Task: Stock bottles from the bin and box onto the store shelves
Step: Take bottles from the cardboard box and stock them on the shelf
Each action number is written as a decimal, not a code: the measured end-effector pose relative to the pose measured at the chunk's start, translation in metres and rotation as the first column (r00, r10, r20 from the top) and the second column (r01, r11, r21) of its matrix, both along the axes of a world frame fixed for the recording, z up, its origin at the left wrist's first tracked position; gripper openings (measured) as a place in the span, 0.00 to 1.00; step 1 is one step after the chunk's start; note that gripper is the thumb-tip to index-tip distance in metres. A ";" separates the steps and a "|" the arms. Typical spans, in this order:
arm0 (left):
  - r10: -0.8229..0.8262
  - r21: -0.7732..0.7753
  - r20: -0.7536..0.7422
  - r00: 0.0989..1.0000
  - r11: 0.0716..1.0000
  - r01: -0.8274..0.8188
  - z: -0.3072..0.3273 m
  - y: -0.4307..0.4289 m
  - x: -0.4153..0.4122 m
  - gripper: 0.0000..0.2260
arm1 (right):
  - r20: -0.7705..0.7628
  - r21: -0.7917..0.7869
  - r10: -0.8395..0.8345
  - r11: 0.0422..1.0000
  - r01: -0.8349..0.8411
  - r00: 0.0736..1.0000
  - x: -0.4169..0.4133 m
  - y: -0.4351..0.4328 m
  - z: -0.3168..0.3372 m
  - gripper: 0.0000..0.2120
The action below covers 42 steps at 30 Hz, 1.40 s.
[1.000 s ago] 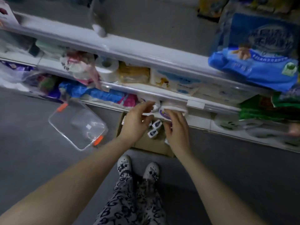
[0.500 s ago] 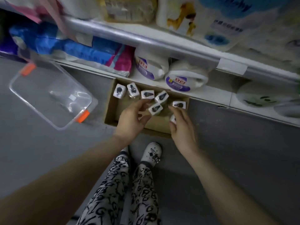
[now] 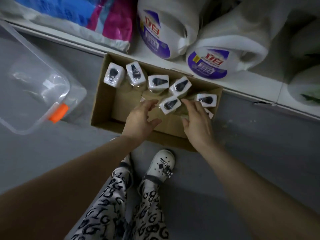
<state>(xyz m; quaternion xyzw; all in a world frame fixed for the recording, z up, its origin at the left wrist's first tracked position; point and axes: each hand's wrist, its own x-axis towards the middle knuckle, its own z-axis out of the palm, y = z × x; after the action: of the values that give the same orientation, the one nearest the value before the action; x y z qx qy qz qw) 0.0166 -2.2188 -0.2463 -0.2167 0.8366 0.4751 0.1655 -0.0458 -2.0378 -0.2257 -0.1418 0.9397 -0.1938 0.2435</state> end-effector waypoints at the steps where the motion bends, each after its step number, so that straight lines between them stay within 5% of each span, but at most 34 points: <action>1: -0.009 -0.005 0.004 1.000 1.000 0.009 -0.013 0.002 -0.002 0.27 | 0.001 0.003 0.008 1.000 -0.008 1.000 -0.002 -0.001 -0.011 0.28; 14: -0.072 0.001 0.037 0.997 0.997 0.072 -0.106 0.023 -0.014 0.32 | -0.010 -0.012 -0.016 1.000 0.016 1.000 0.005 -0.011 -0.106 0.40; 19: -0.079 -0.024 -0.045 0.996 0.997 0.077 -0.115 0.022 -0.012 0.28 | 0.003 0.012 -0.010 1.000 0.010 1.000 0.004 -0.009 -0.113 0.33; 27: -0.127 0.022 -0.065 0.990 0.991 0.128 -0.118 0.006 -0.022 0.22 | 0.176 -0.195 0.001 0.980 0.034 0.984 -0.014 -0.009 -0.124 0.24; 34: -0.109 0.070 0.003 0.994 0.992 0.108 -0.081 -0.020 -0.018 0.21 | 0.352 -0.191 0.003 0.979 0.069 0.936 -0.024 -0.028 -0.088 0.26; 42: -0.072 0.144 -0.077 0.994 0.986 0.082 0.023 -0.043 -0.015 0.22 | 0.501 -0.353 -0.106 0.881 0.315 0.859 -0.019 -0.035 0.002 0.25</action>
<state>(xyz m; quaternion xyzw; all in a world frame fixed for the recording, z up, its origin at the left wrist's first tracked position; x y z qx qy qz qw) 0.0011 -2.2619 -0.2231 -0.1545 0.8126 0.5359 0.1693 -0.0644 -2.0731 -0.2240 -0.0340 0.7982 -0.4469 0.4025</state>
